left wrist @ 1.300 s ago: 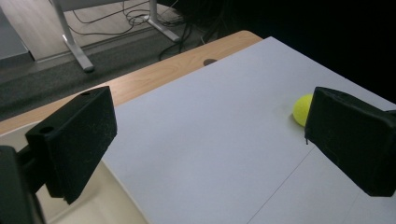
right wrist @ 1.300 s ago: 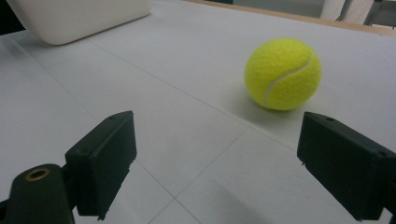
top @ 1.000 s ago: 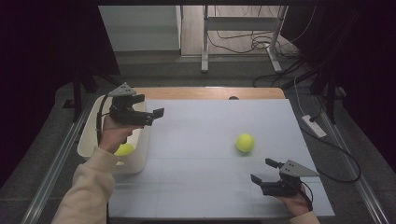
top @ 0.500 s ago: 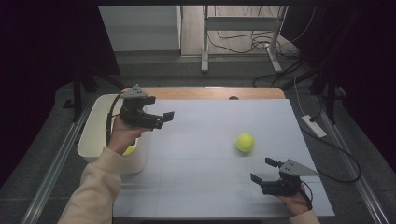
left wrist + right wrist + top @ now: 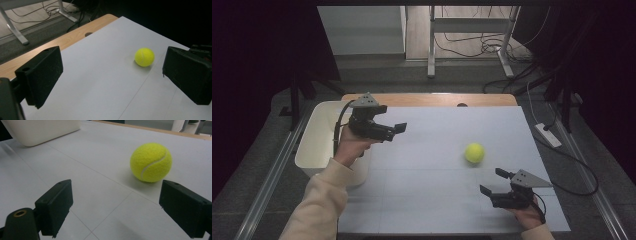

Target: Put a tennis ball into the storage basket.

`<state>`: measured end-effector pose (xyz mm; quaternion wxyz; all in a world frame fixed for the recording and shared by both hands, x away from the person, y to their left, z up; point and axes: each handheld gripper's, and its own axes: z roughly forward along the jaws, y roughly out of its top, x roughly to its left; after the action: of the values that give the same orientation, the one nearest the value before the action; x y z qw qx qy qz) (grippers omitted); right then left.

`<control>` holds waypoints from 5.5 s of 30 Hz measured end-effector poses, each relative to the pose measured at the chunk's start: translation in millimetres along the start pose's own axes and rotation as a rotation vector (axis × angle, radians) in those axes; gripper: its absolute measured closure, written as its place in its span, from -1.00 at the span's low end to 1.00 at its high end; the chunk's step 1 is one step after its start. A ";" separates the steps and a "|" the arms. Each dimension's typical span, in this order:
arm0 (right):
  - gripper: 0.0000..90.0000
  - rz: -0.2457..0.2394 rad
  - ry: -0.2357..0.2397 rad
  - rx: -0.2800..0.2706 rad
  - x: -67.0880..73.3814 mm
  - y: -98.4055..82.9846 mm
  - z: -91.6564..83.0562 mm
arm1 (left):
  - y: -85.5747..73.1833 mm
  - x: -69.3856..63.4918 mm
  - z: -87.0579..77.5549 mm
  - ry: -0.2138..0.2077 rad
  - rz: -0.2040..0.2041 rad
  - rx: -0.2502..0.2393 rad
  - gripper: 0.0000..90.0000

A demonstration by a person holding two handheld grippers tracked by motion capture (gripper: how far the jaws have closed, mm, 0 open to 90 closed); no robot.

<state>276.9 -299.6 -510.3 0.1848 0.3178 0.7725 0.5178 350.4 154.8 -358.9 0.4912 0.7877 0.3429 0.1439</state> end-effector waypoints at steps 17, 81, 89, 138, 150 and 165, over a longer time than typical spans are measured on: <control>-0.73 -0.015 0.003 0.002 1.1 -0.2 -1.8 | 0.9 -20.8 21.3 -0.068 0.050 0.036 -0.92; -0.73 -0.019 0.003 0.004 0.0 -0.4 -0.7 | 4.4 -41.4 109.9 -0.161 0.087 0.153 -0.89; -0.73 -0.016 0.003 0.003 0.1 -0.4 -1.1 | 6.5 -43.7 119.4 -0.171 0.086 0.157 -0.89; -0.73 -0.010 0.007 -0.007 0.4 -0.6 -2.8 | 13.6 -53.5 177.1 -0.220 0.104 0.198 -0.87; -0.73 -0.004 0.006 -0.005 1.1 -0.6 -3.3 | 13.7 -54.4 183.5 -0.223 0.100 0.204 -0.87; -0.73 -0.008 0.006 -0.010 0.5 -0.7 -3.6 | 13.8 -57.9 194.0 -0.233 0.105 0.213 -0.87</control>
<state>274.1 -301.9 -509.5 0.1864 0.3123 0.7716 0.5219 423.4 -19.6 -432.9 0.4329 0.8636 0.2552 0.0400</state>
